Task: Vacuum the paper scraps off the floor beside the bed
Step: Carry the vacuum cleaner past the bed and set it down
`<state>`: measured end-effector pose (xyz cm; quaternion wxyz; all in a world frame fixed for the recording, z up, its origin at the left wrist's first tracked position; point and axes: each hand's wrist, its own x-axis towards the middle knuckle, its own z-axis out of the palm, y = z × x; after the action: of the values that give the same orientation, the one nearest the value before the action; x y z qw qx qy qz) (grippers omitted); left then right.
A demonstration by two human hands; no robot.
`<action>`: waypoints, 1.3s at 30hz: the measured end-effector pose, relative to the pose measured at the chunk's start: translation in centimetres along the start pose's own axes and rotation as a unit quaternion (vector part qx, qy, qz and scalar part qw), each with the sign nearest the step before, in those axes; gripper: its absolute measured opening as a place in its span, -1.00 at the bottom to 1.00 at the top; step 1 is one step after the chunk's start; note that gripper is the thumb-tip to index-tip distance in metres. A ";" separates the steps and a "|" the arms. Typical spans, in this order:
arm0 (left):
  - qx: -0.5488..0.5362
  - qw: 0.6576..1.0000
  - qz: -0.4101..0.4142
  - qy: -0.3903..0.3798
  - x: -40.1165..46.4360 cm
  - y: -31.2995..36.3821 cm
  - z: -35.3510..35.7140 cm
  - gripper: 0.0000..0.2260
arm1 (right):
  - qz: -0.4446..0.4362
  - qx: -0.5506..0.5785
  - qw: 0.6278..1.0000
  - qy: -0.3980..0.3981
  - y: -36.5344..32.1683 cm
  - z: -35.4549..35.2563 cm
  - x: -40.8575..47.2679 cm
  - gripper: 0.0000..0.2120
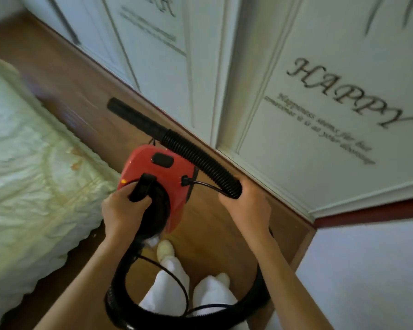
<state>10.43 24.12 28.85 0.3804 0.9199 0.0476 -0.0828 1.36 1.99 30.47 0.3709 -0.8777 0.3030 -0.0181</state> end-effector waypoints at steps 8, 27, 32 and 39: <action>-0.021 0.998 -0.048 0.036 6.5 -5.9 -9.8 -0.88 | 0.012 0.005 0.996 -0.087 -10.1 4.8 5.5 -0.65; -0.048 0.981 -0.109 0.151 31.8 -8.2 -20.1 -0.93 | -0.059 0.091 0.984 -0.141 -33.7 16.2 29.9 -0.70; -0.045 0.973 -0.144 0.175 42.9 -6.8 -20.1 -0.91 | -0.116 0.086 0.970 -0.194 -41.5 22.8 41.9 -0.71; -0.100 0.948 -0.178 0.244 57.7 -3.6 -24.2 -0.79 | -0.204 -0.012 0.961 -0.187 -52.4 27.3 54.8 -0.70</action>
<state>69.34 45.16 32.36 0.4264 0.8458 0.3098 0.0829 80.22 17.93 34.76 0.3987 -0.9131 0.0428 0.0745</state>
